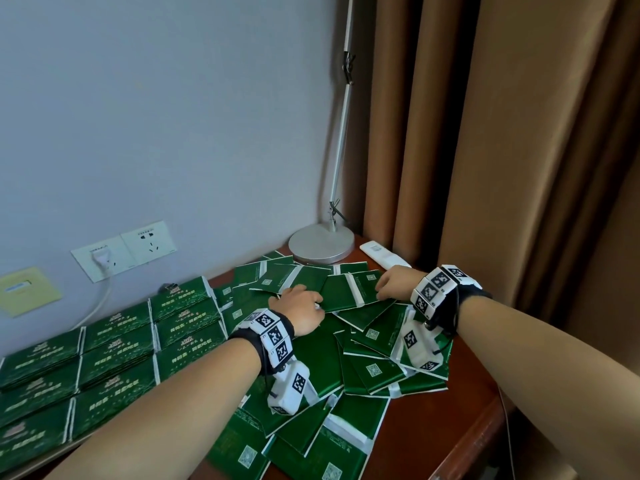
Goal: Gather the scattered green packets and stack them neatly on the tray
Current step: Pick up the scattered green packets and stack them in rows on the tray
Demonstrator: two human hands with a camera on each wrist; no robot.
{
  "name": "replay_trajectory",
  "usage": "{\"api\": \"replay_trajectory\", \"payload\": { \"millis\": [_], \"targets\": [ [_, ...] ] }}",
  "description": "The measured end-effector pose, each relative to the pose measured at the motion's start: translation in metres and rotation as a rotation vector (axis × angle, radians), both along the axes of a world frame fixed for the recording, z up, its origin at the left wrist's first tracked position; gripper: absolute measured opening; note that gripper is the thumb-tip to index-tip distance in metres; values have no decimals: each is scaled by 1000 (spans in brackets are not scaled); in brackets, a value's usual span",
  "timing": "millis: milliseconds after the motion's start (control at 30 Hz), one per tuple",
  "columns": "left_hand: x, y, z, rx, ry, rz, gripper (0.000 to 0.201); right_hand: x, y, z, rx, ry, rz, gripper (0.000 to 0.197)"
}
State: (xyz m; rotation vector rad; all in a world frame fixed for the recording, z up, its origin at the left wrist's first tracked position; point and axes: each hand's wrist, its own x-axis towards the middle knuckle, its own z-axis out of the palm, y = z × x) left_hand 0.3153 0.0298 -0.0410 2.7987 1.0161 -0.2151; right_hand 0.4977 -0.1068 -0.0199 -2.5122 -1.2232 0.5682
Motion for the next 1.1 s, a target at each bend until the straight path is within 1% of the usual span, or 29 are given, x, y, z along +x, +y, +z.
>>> {"api": "replay_trajectory", "payload": {
  "millis": [167,233,300,367,433,467,567,667,767,900,933,1000,1033,1100],
  "targets": [
    [2,3,-1,-15,35,-7,51,2,5,-2,129,-9,-122,21],
    [2,3,0,-25,40,-3,53,3,6,-2,207,26,-167,19],
    [1,1,3,-31,49,-2,53,1,7,-1,265,103,-199,19],
    [1,-1,5,-27,48,-11,43,-3,7,0,284,222,-219,19],
    [0,-2,6,-23,10,-18,20,-6,6,1,283,275,-219,23],
    [0,-1,6,-28,-14,-17,17,-7,6,1,284,273,-217,25],
    [-2,1,5,-43,-52,-21,32,-10,2,4,269,219,-205,30],
    [-4,-1,8,-14,-47,-42,33,-13,-3,7,278,185,-223,33],
    [-8,-4,11,7,-30,-51,30,-17,-10,8,299,193,-234,32],
    [-14,-10,17,16,-46,-58,20,-20,-14,11,311,231,-241,28],
    [-17,-11,19,22,-54,-55,21,-22,-15,13,314,234,-241,29],
    [-20,-14,20,41,-58,-45,30,-24,-17,15,326,240,-238,30],
    [-23,-16,22,47,-63,-45,29,-26,-20,16,335,245,-236,29],
    [-31,-21,29,68,-79,-49,15,-31,-25,19,350,252,-233,22]
  ]
}}
